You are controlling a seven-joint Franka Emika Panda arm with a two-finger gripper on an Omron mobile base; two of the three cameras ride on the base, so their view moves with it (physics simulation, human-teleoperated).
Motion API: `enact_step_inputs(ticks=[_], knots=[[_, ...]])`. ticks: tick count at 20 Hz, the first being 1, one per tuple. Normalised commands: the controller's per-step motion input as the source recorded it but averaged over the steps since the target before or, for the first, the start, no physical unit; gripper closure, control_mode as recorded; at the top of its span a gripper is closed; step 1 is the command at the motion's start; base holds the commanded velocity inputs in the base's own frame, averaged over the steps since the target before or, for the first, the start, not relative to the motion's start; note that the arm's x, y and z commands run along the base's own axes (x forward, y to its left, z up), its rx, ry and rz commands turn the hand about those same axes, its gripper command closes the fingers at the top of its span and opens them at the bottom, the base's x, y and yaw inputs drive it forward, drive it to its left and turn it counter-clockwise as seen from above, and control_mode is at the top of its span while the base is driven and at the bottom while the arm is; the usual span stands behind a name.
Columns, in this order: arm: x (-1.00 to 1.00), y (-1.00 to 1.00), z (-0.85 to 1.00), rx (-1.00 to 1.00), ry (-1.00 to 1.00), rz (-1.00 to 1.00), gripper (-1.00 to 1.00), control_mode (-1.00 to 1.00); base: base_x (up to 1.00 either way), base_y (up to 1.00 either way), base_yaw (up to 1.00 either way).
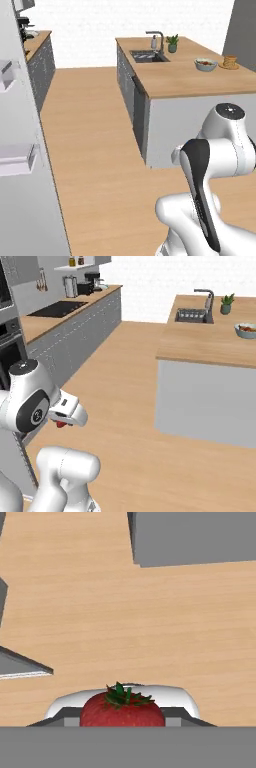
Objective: Take the strawberry from the fridge and place it on top of the pancake, located on the dining counter.
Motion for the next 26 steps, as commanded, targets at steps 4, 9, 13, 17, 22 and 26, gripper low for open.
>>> enact_step_inputs(ticks=[4, 9, 13, 17, 22, 26], knots=[[0.00, 0.00, 0.00, 0.00, 0.00, 0.00, 1.00, 1.00, 0.23, -1.00, -0.09], [0.00, 0.00, 0.00, 0.00, 0.00, 0.00, 1.00, 1.00, 0.46, -1.00, -0.05], [0.00, 0.00, 0.00, 0.00, 0.00, 0.00, 1.00, 1.00, 0.53, -1.00, -0.05], [0.00, 0.00, 0.00, 0.00, 0.00, 0.00, 1.00, 1.00, 0.57, -1.00, 0.00], [0.00, 0.00, 0.00, 0.00, 0.00, 0.00, 1.00, 1.00, 0.73, -1.00, 0.01], [0.00, 0.00, 0.00, 0.00, 0.00, 0.00, 1.00, 1.00, 0.67, -1.00, 0.11]])
